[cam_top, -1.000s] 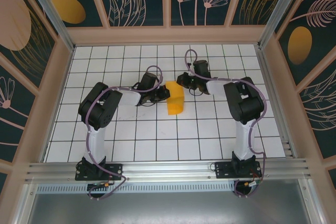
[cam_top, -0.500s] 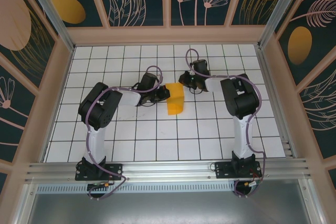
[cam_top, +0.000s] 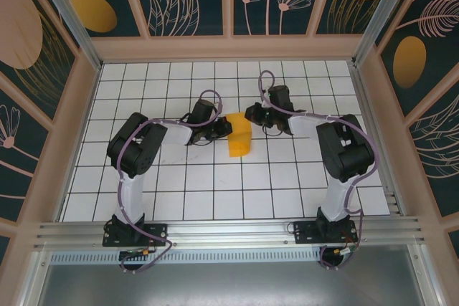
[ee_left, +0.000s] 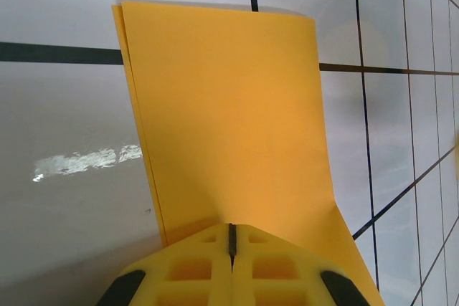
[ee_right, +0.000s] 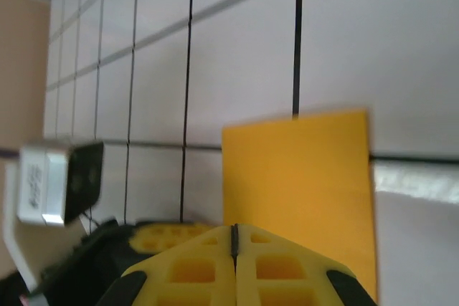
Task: Fold a paper plane with a square sheet of paper (pick it up from the middle)
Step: Fold the square sheet of paper in half at the center of the table.
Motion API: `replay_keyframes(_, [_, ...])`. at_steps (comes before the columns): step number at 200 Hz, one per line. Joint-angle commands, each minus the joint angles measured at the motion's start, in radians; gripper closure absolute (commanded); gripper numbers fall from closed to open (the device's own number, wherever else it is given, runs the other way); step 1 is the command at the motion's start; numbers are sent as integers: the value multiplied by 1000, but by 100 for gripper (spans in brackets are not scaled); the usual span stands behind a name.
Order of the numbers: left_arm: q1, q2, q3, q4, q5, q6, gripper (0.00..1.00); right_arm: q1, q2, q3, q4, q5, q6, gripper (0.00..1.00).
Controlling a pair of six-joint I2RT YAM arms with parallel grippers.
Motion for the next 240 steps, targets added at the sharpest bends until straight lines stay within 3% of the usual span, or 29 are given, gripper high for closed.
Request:
replay_keyframes(1, [7,126,-72,-238,-166,24,98,15,-7,-37,-81,-83,-48,94])
replay_keyframes(199, [8,136,-78,-223,-178,12,99,21,-76,-259,-151,-116,-94,94])
replay_keyframes(240, [7,135,-78,-214,-177,13,98,25,-115,-206,-109,-114,-82,94])
